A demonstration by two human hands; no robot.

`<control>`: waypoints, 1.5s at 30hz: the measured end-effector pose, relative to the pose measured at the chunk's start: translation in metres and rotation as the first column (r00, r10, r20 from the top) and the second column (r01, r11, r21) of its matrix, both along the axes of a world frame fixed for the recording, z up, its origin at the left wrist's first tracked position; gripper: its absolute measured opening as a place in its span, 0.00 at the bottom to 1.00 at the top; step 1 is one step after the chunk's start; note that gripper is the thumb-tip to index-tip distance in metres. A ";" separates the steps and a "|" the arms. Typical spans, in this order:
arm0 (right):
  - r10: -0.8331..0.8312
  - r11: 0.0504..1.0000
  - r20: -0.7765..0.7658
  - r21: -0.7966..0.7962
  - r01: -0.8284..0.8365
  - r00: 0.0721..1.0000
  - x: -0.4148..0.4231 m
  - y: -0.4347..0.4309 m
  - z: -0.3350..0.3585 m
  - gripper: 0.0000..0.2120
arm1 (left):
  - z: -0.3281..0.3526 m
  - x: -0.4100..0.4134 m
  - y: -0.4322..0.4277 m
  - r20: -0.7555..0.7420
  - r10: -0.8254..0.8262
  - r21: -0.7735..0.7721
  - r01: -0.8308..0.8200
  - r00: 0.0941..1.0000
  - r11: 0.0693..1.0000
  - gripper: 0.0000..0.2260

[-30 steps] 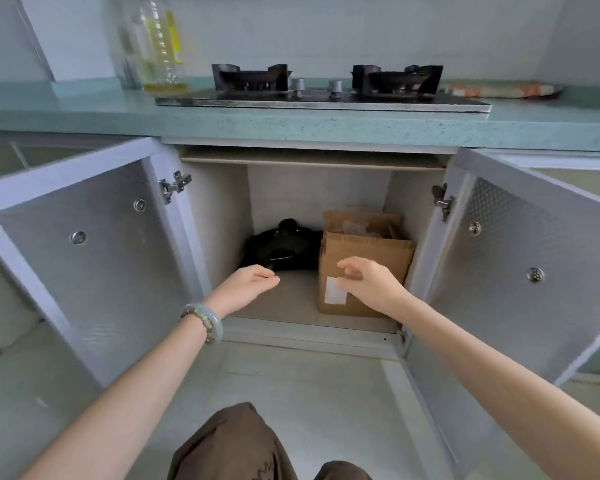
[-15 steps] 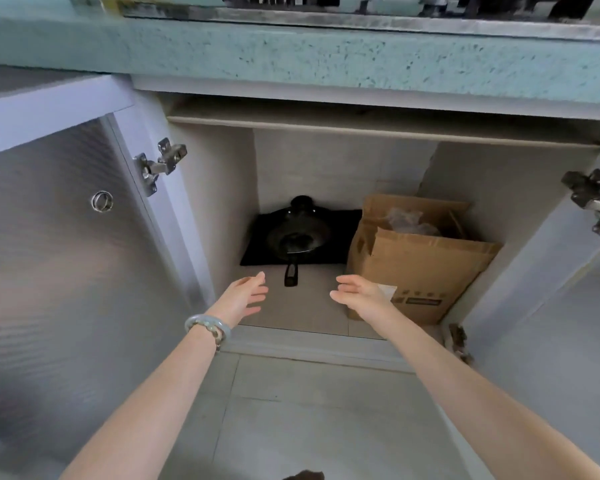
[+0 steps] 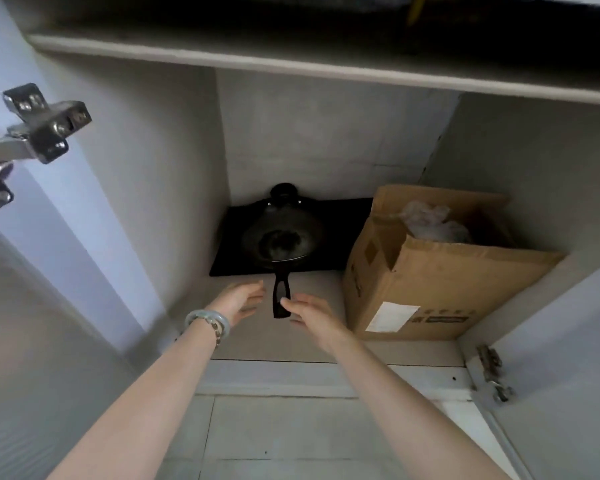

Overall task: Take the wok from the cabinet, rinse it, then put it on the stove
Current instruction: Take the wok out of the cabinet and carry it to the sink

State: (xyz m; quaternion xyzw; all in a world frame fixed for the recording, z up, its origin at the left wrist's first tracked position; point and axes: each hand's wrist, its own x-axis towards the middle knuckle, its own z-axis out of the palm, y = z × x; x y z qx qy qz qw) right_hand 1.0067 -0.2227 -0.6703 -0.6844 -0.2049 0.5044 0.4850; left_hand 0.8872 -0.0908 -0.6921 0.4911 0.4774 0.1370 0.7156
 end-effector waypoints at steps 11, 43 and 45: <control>-0.069 0.997 -0.216 0.018 0.074 0.974 0.001 0.026 -0.011 0.13 | -0.022 0.045 0.009 0.218 0.046 -0.201 -0.001 0.975 0.980 0.05; -0.039 0.965 0.010 -0.259 0.040 0.999 -0.039 0.022 -0.021 0.18 | -0.018 0.023 -0.021 0.239 0.040 -0.355 0.049 0.970 0.934 0.09; -0.013 0.956 0.069 -0.292 0.033 0.998 -0.042 0.005 -0.030 0.18 | -0.018 0.020 -0.034 0.205 0.040 -0.386 0.043 0.978 0.921 0.08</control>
